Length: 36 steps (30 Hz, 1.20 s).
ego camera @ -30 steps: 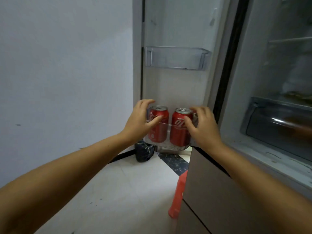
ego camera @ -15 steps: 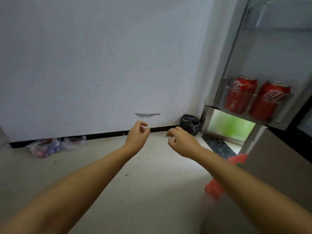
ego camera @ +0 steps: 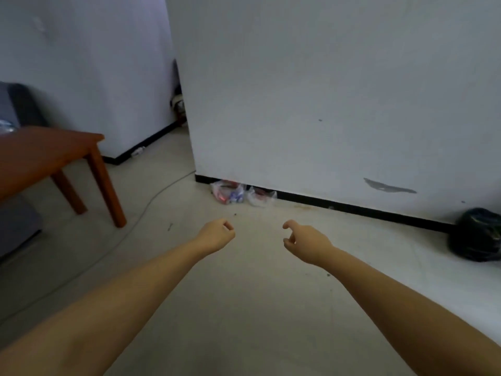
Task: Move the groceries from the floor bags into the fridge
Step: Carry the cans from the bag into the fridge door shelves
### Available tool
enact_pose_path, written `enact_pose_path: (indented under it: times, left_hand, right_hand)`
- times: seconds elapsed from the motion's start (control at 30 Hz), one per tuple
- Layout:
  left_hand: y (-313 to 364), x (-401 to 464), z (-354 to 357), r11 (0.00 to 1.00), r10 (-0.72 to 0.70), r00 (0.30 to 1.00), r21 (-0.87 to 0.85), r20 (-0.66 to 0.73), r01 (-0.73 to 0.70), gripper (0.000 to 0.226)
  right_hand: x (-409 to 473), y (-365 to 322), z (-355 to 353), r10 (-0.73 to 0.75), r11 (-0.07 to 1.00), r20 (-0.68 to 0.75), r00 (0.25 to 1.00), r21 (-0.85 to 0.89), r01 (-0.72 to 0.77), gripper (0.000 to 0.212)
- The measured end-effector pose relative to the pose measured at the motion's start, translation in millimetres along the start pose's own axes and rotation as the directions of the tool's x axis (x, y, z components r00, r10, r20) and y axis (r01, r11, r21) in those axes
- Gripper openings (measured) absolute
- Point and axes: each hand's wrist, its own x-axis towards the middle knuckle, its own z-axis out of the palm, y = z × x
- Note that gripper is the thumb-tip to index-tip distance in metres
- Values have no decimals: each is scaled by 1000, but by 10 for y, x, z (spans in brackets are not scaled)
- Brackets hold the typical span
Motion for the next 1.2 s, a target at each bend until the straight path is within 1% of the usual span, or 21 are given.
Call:
enact_pose_path:
  times: [0.1,0.27,0.5,0.63,0.8,0.93,0.97,1.03,1.1,1.2]
  left_hand:
    - [-401,178,-298,996,-58,997,-65,-47,54,18]
    - [-788,655,-439,982,-117,993,-153,-13,114,13]
    - [-837,1978,-801,989,-54,999,-139,4,54,15]
    - [-992,2670,-1293,995,-37,999,-88,3,38,23]
    - [-1394,3500,-1946,990,-101,993,-106,-67,94,22]
    - [-1641,4350,-2312,987,-115,991,-117,-72,106,13]
    - [-1689,4597,-2383,988,-109,992,-116,-65,101,12]
    - [-1753,5095,-2523,991,-91,995,-101,-35,87,17]
    - [-1783,5618,-2692,996,-64,998,-63,13,64,24]
    - [-1724,6338,-3016,1000,-1,996,30,94,-2,25]
  right_hand:
    - [399,-359,149,-32,999,64,997,-15,33,42]
    - [1122,-644,320,-64,997,134,989,-40,70,42]
    - [2604,-803,310,-73,991,177,982,-99,91,36]
    - [3593,-1069,240,-94,981,216,972,-144,127,35]
    - [4624,-1588,272,-163,960,254,953,-180,212,35]
    - [5508,-1889,319,-201,953,286,937,-164,254,31]
    - [5746,-1935,328,-200,954,280,939,-162,251,28]
    - [6231,-2017,329,-187,961,262,947,-151,231,23]
    - [6699,-2100,286,-133,979,244,961,-118,166,27]
    - [7325,-2175,182,-39,995,204,978,-81,56,29]
